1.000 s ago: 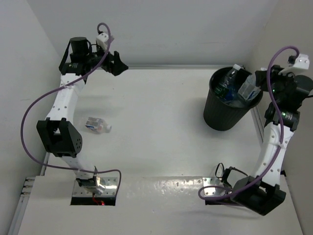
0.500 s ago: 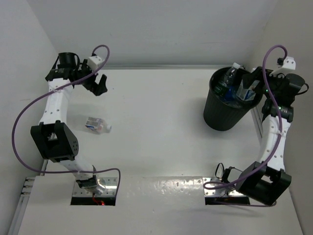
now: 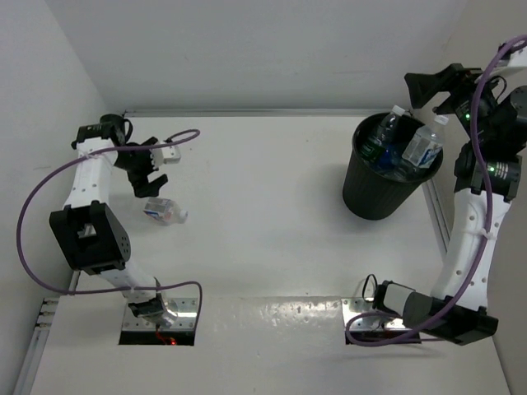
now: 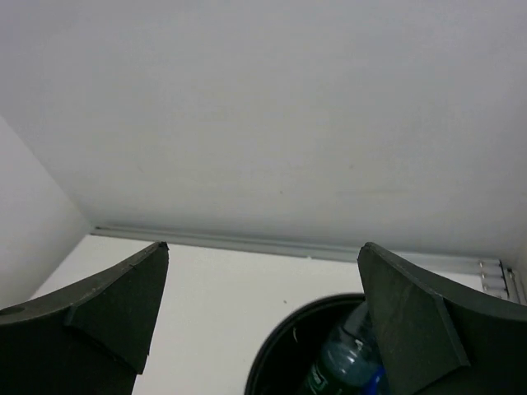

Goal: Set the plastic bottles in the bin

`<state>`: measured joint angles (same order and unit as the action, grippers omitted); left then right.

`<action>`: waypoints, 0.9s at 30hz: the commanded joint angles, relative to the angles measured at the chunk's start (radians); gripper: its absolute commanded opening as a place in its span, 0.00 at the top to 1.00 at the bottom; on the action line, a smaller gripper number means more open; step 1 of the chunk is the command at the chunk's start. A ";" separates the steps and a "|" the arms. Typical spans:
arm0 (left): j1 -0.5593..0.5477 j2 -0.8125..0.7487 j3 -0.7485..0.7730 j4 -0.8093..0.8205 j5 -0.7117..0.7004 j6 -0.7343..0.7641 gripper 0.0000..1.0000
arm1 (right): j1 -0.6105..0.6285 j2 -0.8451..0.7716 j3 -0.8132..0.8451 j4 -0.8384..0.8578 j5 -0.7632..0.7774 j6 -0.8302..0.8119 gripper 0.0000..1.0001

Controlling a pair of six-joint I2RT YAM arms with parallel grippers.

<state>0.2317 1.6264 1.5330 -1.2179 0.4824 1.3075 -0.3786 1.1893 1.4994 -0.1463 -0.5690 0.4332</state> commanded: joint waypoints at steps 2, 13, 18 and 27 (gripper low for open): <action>0.020 -0.034 -0.017 -0.078 -0.071 0.209 0.02 | 0.018 -0.020 0.070 0.031 -0.026 0.065 0.05; 0.060 -0.137 -0.425 0.296 -0.199 0.463 0.02 | 0.063 -0.048 0.004 -0.027 -0.045 0.056 0.05; 0.060 -0.076 -0.455 0.463 -0.199 0.526 0.01 | 0.084 -0.037 0.018 -0.070 -0.049 0.044 0.05; 0.047 0.044 -0.455 0.511 -0.222 0.544 0.01 | 0.110 -0.016 0.048 -0.113 -0.040 0.029 0.05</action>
<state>0.2821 1.6436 1.0737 -0.7048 0.2600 1.8084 -0.2768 1.1706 1.5043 -0.2565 -0.6064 0.4740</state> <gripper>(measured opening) 0.992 0.952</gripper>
